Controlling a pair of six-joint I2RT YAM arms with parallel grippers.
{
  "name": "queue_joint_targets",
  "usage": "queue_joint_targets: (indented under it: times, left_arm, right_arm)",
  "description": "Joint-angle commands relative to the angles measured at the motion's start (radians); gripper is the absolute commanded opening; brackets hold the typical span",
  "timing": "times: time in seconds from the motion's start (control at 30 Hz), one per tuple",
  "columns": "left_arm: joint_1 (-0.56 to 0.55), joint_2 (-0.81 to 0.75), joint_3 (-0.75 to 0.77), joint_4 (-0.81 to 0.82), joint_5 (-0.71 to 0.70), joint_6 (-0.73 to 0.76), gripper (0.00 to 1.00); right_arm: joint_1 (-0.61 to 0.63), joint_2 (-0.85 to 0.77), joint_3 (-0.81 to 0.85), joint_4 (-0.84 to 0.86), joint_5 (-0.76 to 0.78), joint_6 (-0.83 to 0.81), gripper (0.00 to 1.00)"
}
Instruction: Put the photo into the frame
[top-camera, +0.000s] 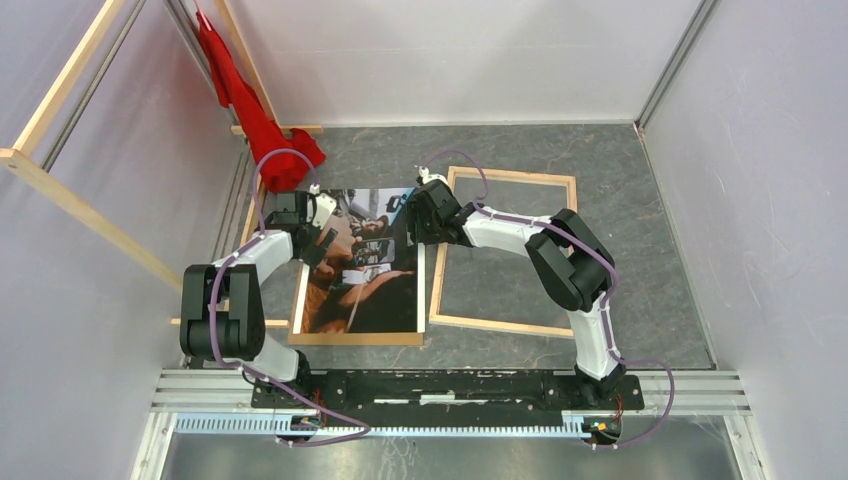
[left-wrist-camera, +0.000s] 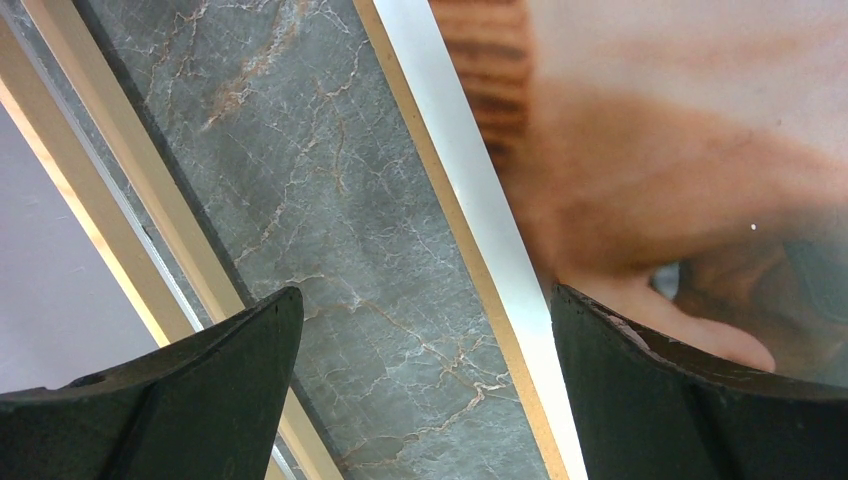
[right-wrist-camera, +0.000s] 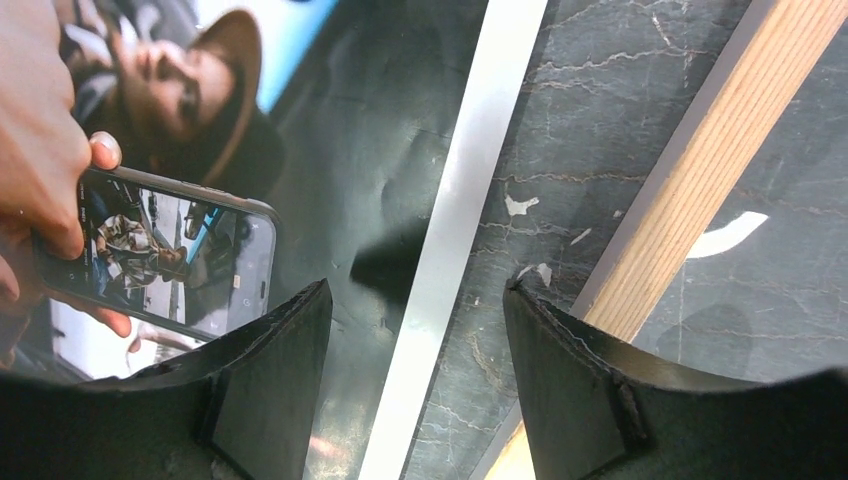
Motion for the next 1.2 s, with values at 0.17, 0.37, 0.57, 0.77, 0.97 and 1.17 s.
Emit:
queue_joint_targets:
  times: [0.17,0.37,0.57,0.77,0.97,1.17]
  left_arm:
    - [0.001,0.018,-0.009,-0.005,0.044,0.017,1.00]
    - [0.001,0.042,-0.018,0.000,0.055,0.016,1.00]
    - [-0.005,0.062,-0.018,-0.004,0.061,0.019,1.00]
    - [-0.008,0.071,-0.018,-0.003,0.061,0.020,1.00]
    - [-0.013,0.069,-0.017,-0.005,0.059,0.022,1.00]
    - [-0.015,0.068,-0.017,-0.004,0.054,0.028,1.00]
  right_arm:
    - [-0.008,0.021,-0.034,0.066,-0.138,0.095,0.70]
    - [-0.010,0.005,-0.066,0.130,-0.202,0.154,0.70]
    - [-0.009,-0.038,-0.073,0.155,-0.224,0.172,0.69]
    - [-0.009,-0.102,-0.102,0.162,-0.218,0.173,0.67]
    - [-0.003,-0.132,-0.100,0.161,-0.203,0.160,0.67]
    - [0.000,-0.137,-0.098,0.162,-0.218,0.164,0.67]
